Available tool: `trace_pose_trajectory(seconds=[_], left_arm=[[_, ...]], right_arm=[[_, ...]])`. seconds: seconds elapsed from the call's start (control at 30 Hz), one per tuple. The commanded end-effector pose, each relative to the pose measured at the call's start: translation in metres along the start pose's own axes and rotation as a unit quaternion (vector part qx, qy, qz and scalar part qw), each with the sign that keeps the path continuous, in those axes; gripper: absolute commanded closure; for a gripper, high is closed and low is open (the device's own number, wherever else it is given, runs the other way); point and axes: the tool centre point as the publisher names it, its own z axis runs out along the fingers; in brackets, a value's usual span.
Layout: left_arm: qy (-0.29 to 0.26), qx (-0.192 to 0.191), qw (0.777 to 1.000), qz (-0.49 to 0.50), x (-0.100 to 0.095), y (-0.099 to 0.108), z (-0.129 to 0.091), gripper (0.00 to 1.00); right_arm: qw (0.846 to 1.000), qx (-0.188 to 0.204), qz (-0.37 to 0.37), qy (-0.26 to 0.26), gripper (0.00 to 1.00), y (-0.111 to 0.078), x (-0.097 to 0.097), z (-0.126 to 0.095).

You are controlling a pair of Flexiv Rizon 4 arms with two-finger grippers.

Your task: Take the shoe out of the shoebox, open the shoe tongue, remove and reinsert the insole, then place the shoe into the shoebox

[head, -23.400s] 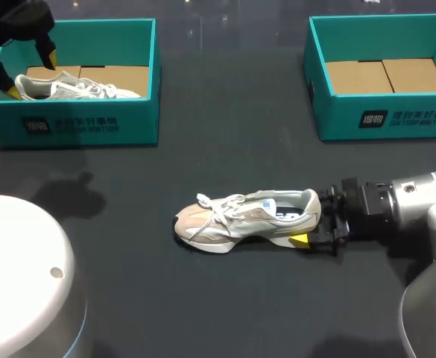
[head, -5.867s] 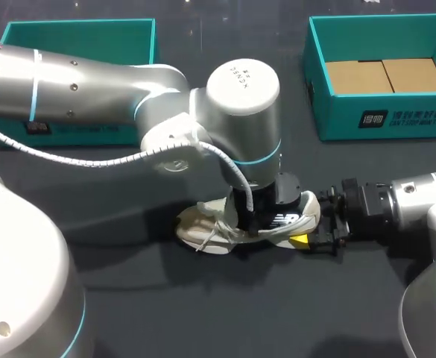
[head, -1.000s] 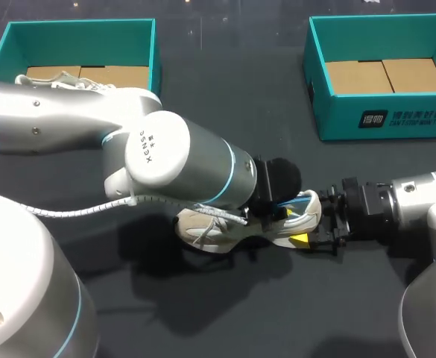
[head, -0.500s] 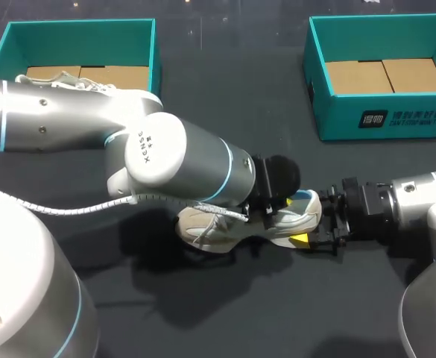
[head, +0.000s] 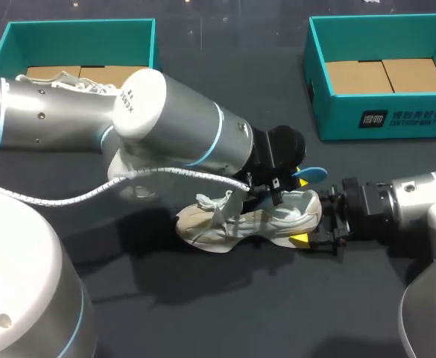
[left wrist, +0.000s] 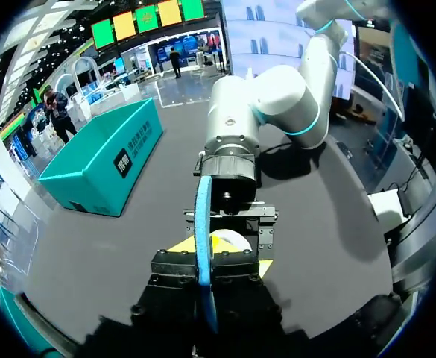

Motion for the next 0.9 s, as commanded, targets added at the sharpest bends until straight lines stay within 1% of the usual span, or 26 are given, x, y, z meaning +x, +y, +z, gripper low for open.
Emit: trace_pose_trajectory(seconds=[0.03,0.17,0.23,0.73,0.77,0.8,0.9], left_arm=[[0.077,0.02,0.997,-0.005,-0.006,-0.009,-0.017,1.0],[0.11,0.049,0.993,-0.013,-0.004,-0.031,-0.028,1.0],[0.133,0.062,0.989,-0.016,-0.004,-0.048,-0.037,1.0],[0.133,0.062,0.989,-0.016,-0.004,-0.048,-0.037,1.0],[0.13,0.067,0.989,-0.024,0.001,-0.046,-0.038,1.0],[0.133,0.08,0.987,-0.037,0.005,-0.049,-0.043,1.0],[0.129,0.125,0.983,-0.038,0.009,-0.069,-0.058,1.0]], right_arm=[[1.0,0.003,0.0,0.0,1.0,0.001,0.001,0.0],[1.0,0.003,0.0,0.0,1.0,0.001,0.001,0.0],[1.0,0.003,0.0,0.0,1.0,0.001,0.001,0.0],[1.0,0.003,0.0,0.0,1.0,0.001,0.001,0.0],[1.0,0.003,0.0,0.0,1.0,0.001,0.001,0.0],[1.0,0.003,0.0,0.0,1.0,0.001,0.001,0.0],[1.0,0.003,0.0,0.0,1.0,0.001,0.001,0.0]])
